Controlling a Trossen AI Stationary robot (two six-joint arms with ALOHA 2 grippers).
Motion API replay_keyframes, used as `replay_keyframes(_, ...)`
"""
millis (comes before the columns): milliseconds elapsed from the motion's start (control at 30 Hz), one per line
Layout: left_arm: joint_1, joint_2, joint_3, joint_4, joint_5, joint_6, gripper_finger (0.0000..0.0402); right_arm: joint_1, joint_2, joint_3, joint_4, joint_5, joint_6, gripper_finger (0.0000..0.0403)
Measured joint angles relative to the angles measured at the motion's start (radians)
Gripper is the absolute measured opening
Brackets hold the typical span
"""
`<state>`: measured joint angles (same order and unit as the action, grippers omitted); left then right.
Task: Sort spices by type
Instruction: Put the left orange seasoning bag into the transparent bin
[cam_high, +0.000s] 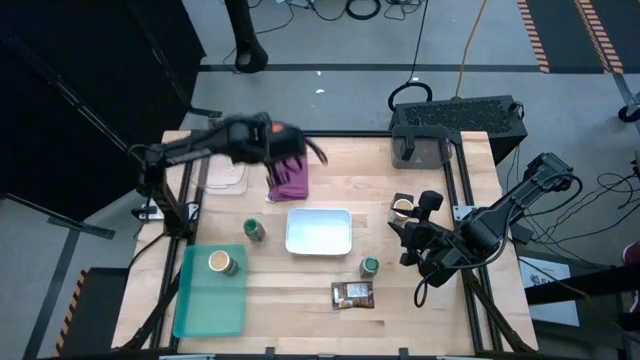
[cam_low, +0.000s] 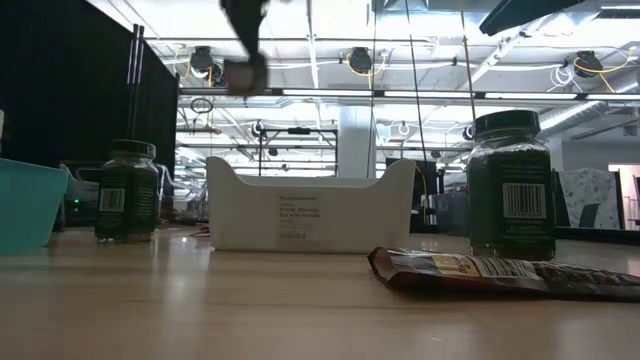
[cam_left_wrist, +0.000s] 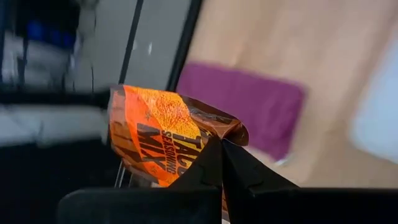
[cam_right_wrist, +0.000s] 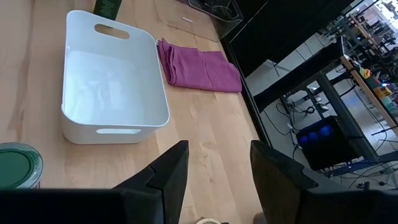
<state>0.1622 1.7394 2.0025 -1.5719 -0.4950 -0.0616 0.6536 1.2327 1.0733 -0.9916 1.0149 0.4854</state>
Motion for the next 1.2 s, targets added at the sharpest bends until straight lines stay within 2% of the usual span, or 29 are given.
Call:
replay_keyframes(200,0.246,-0.061,-0.136,-0.001,-0.003,-0.008,0.0000,0.000,0.000,0.000,-0.001,0.000,0.000,0.0155)
replay_keyframes(433,0.462,-0.077,-0.300,0.002,0.027,-0.088,0.0000,0.000,0.000,0.000,-0.001,0.000,0.000,0.0155)
replay_keyframes(567,0.510,-0.077,-0.396,0.014,0.059,-0.062,0.0000,0.000,0.000,0.000,-0.001,0.000,0.000,0.0155)
replay_keyframes(700,0.564,-0.076,-0.474,0.051,0.080,-0.137,0.0000,0.000,0.000,0.000,-0.001,0.001,-0.008,0.0155)
replay_keyframes(800,0.590,-0.076,-0.515,0.099,0.137,-0.162,0.0000,-0.002,0.000,0.000,-0.001,0.007,-0.013,0.0155)
replay_keyframes(1000,0.628,-0.075,-0.544,0.253,0.155,-0.169,0.0000,-0.037,0.000,0.000,-0.001,0.007,-0.027,0.0155)
replay_keyframes(1133,0.659,-0.076,-0.544,0.290,0.151,-0.169,0.0000,-0.066,0.000,0.000,-0.001,0.006,-0.034,0.0155)
replay_keyframes(1200,0.677,-0.076,-0.544,0.291,0.118,-0.169,0.0000,-0.075,0.000,0.000,-0.001,0.006,-0.038,0.0155)
